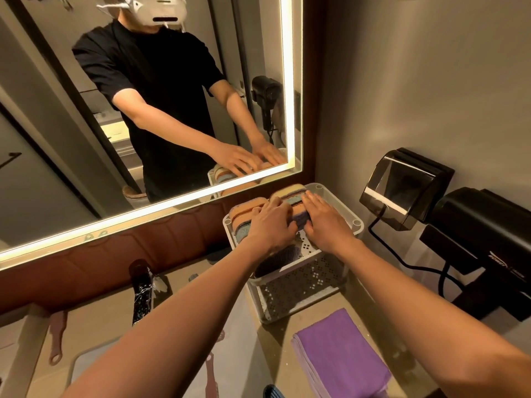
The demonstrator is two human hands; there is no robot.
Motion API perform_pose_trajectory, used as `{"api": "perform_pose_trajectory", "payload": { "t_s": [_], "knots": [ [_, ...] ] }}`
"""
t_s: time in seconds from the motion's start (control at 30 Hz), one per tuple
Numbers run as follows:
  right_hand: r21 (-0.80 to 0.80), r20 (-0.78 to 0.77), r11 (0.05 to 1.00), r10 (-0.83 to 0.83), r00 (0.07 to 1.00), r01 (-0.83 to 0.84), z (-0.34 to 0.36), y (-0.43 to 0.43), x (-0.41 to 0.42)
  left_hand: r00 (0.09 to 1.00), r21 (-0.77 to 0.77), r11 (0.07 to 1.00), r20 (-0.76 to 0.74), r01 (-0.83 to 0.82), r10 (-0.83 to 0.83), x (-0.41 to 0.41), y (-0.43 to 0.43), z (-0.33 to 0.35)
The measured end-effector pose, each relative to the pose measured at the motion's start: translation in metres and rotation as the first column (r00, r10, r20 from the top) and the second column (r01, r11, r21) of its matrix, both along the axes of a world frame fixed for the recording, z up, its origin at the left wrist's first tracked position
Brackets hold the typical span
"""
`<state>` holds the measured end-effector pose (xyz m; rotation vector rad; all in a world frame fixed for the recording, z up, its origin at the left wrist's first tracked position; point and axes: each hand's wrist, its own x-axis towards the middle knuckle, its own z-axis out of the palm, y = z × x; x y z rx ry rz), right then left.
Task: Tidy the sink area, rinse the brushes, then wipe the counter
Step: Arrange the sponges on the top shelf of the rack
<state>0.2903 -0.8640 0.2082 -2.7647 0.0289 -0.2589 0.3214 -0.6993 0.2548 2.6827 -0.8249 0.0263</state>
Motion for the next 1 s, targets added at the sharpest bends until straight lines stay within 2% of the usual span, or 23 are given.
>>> {"api": "perform_pose_trajectory", "payload": {
  "t_s": [0.13, 0.6, 0.8, 0.93, 1.0],
  "knots": [
    [0.022, 0.064, 1.000, 0.007, 0.998, -0.009, 0.006, 0.006, -0.007, 0.999, -0.116, 0.993, -0.033, 0.000, -0.004, 0.002, 0.011, 0.000],
    [-0.055, 0.195, 0.988, 0.152, 0.969, -0.144, 0.035, 0.117, -0.028, 0.995, -0.171, 0.985, 0.090, -0.032, 0.048, -0.009, 0.121, -0.010],
    [-0.189, 0.114, 0.961, 0.224, 0.968, -0.200, 0.027, 0.194, -0.035, 0.995, -0.220, 0.974, 0.068, -0.054, 0.070, -0.019, 0.188, -0.024],
    [-0.252, 0.148, 0.949, 0.233, 0.961, -0.191, 0.017, 0.241, -0.041, 0.994, -0.298, 0.950, 0.018, -0.095, 0.105, -0.031, 0.230, -0.034],
    [-0.221, 0.172, 0.952, 0.251, 0.953, -0.211, 0.008, 0.257, -0.044, 0.994, -0.333, 0.937, -0.006, -0.109, 0.113, -0.039, 0.249, -0.039]
  ]
}}
